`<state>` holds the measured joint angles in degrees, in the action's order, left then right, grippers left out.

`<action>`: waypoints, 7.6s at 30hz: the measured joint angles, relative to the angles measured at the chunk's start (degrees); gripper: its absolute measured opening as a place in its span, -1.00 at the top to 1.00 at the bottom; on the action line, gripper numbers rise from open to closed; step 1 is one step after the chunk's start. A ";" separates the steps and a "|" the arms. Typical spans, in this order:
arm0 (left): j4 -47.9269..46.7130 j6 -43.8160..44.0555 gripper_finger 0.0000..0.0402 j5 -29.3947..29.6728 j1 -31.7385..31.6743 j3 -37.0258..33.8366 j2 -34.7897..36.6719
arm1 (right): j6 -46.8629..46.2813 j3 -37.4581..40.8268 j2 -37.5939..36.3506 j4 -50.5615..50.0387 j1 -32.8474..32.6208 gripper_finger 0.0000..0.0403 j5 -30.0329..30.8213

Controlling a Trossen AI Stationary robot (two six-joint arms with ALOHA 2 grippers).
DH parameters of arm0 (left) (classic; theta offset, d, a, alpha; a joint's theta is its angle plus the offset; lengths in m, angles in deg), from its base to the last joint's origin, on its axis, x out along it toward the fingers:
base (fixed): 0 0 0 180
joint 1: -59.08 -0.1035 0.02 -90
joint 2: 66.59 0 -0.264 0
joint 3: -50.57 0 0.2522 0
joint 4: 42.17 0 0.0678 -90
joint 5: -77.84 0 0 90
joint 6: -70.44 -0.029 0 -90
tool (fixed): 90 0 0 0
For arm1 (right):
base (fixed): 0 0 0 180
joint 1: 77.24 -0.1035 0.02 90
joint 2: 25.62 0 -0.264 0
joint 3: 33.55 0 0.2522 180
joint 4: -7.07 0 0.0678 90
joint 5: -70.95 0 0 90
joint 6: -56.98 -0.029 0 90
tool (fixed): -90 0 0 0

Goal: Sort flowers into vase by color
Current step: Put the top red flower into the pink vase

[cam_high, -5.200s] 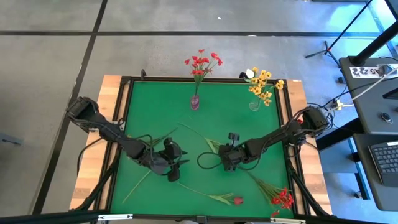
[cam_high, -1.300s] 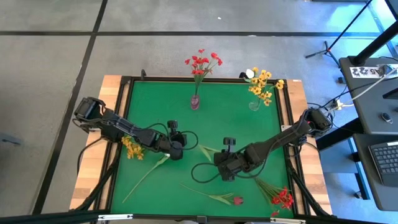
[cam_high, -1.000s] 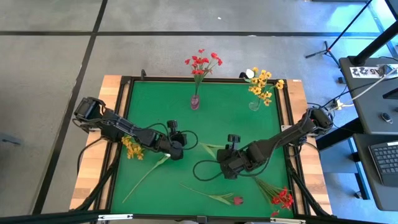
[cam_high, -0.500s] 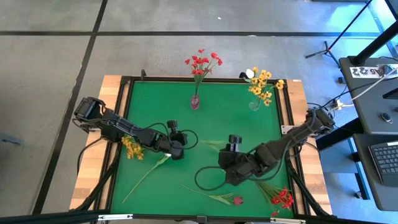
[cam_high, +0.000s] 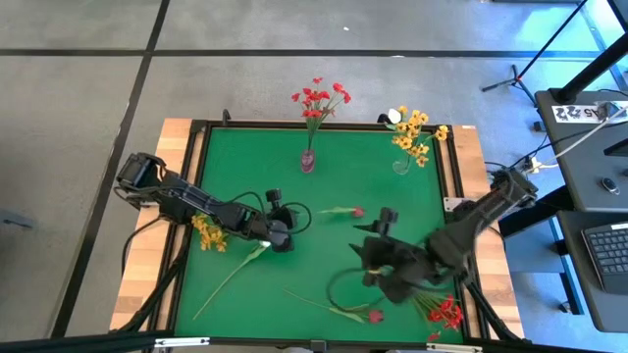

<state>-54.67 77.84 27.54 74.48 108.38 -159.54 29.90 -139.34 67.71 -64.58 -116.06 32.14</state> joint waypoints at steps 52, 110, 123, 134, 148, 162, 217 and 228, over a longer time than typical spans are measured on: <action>43.34 -2.03 1.00 -22.90 -4.01 0.00 6.59 | 31.46 66.90 -1.98 148.21 7.88 -0.07 -13.78; 15.46 4.64 0.21 -17.80 0.30 0.02 16.19 | 29.67 60.06 -2.17 136.41 20.11 0.95 -22.61; 20.36 6.03 0.16 -23.52 -3.76 0.86 14.34 | 29.01 60.06 -2.17 133.89 20.11 0.94 -22.15; 20.18 4.26 0.15 -27.82 -7.67 8.96 5.81 | 28.42 60.06 -2.17 132.49 20.11 0.94 -22.21; 15.15 4.42 0.18 -29.10 -9.90 10.32 4.14 | 27.35 60.06 -2.17 130.88 20.13 0.93 -22.31; 14.40 4.29 0.74 -28.91 -9.47 10.32 4.18 | 27.38 60.06 -2.17 129.89 20.15 0.93 -22.06; 11.36 -1.92 1.00 -23.57 -8.46 10.23 6.75 | 30.00 60.04 -2.38 125.80 19.00 -0.19 -20.63; 10.84 -4.32 1.00 -24.10 -13.02 10.23 14.14 | 32.08 60.04 -9.65 113.28 12.96 -0.21 -11.09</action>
<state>-43.83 73.52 3.44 61.47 118.61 -145.40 61.97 -79.30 58.06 48.70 -103.11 21.05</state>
